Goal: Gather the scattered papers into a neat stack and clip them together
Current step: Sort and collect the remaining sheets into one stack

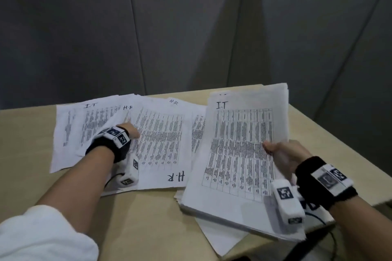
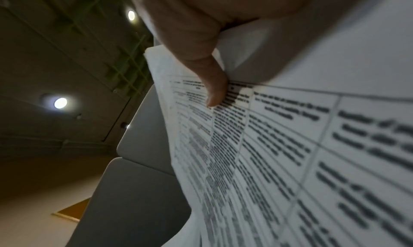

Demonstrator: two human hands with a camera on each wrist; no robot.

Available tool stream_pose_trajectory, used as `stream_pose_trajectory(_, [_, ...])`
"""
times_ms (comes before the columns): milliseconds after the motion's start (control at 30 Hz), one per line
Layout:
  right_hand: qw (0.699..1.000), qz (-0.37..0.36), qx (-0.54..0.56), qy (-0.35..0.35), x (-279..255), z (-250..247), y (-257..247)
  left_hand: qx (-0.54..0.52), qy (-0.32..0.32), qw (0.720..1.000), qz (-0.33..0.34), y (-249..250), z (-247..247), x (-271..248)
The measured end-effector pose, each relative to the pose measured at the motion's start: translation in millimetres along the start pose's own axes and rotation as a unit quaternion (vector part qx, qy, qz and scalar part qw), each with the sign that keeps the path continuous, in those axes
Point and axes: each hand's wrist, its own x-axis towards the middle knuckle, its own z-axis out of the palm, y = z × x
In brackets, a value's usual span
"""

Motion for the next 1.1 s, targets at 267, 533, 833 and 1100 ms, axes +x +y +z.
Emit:
stream_pose_trajectory(267, [0.988,-0.004,-0.042,-0.148,12.1,30.9,-35.6,-0.046,-0.018,0.998,0.046,0.6,19.0,-7.6])
stream_pose_trajectory(533, [0.969,-0.064,0.057,-0.233,13.8,21.8,-84.0,-0.115,0.058,0.990,-0.061,-59.2,7.1,7.8])
stream_pose_trajectory(833, [0.992,0.070,0.046,-0.093,41.6,-27.8,-1.6,-0.076,0.006,0.994,-0.083,-56.2,2.9,8.2])
stream_pose_trajectory(1100, [0.990,0.068,0.011,-0.124,17.3,14.7,-17.3,-0.122,-0.050,0.990,-0.051,-36.3,11.8,5.9])
